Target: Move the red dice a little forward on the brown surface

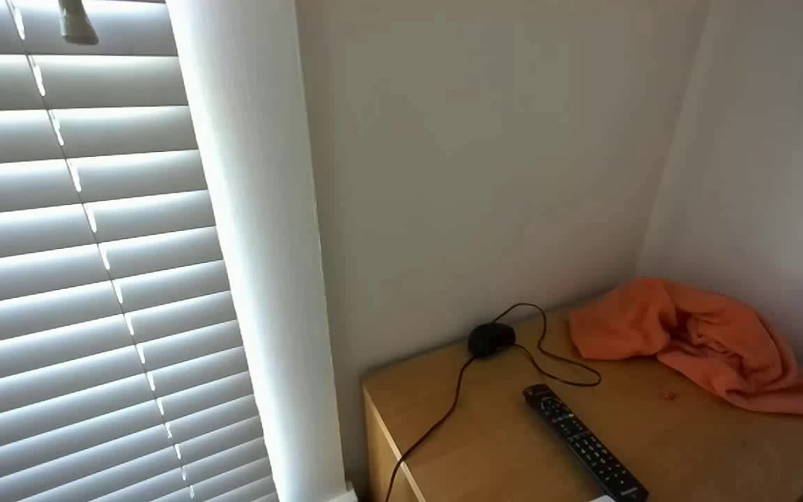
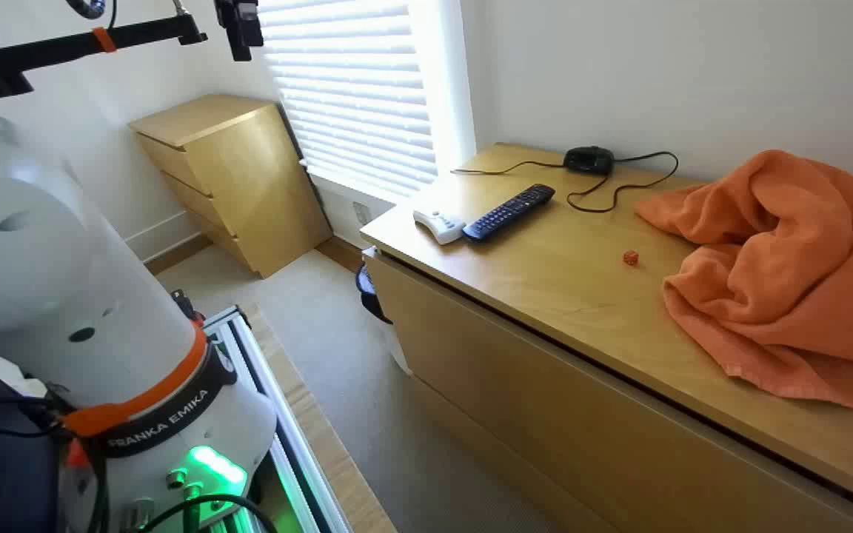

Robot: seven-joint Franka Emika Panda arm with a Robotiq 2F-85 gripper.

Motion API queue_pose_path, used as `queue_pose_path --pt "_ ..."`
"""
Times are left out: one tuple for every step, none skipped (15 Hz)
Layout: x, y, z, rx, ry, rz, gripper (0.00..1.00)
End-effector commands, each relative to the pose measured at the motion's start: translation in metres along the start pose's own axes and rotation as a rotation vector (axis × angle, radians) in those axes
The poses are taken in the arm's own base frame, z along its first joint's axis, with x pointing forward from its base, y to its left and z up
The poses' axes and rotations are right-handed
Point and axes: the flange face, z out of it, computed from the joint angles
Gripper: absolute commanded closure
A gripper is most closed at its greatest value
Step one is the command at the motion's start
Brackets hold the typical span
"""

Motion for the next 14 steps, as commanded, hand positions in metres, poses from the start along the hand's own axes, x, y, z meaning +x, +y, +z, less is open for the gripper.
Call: queue_pose_path --pt "0.0 0.0 0.0 0.0 0.0 0.0 0.0" --pt "0.0 0.0 -0.001 0.0 0.0 0.0 0.0" --pt "0.0 0.0 -0.001 0.0 0.0 0.0 0.0" --pt "0.0 0.0 -0.001 0.0 0.0 0.0 0.0" --pt "0.0 0.0 -0.001 0.0 0.0 0.0 0.0" --pt "0.0 0.0 -0.001 0.0 0.0 0.0 0.0" --pt "0.0 0.0 -0.001 0.0 0.0 0.0 0.0" --pt "0.0 0.0 -0.001 0.0 0.0 0.0 0.0" --pt "0.0 0.0 -0.001 0.0 0.0 0.0 0.0" --pt "0.009 0.011 0.002 0.013 -0.028 0.046 0.0" --pt "0.017 0.025 0.005 0.025 -0.039 0.087 0.0" --pt "0.024 0.04 0.008 0.037 -0.057 0.135 0.0" --pt "0.031 0.055 0.011 0.063 -0.077 0.177 0.0" --pt "0.039 0.073 0.013 0.097 -0.087 0.234 0.0"
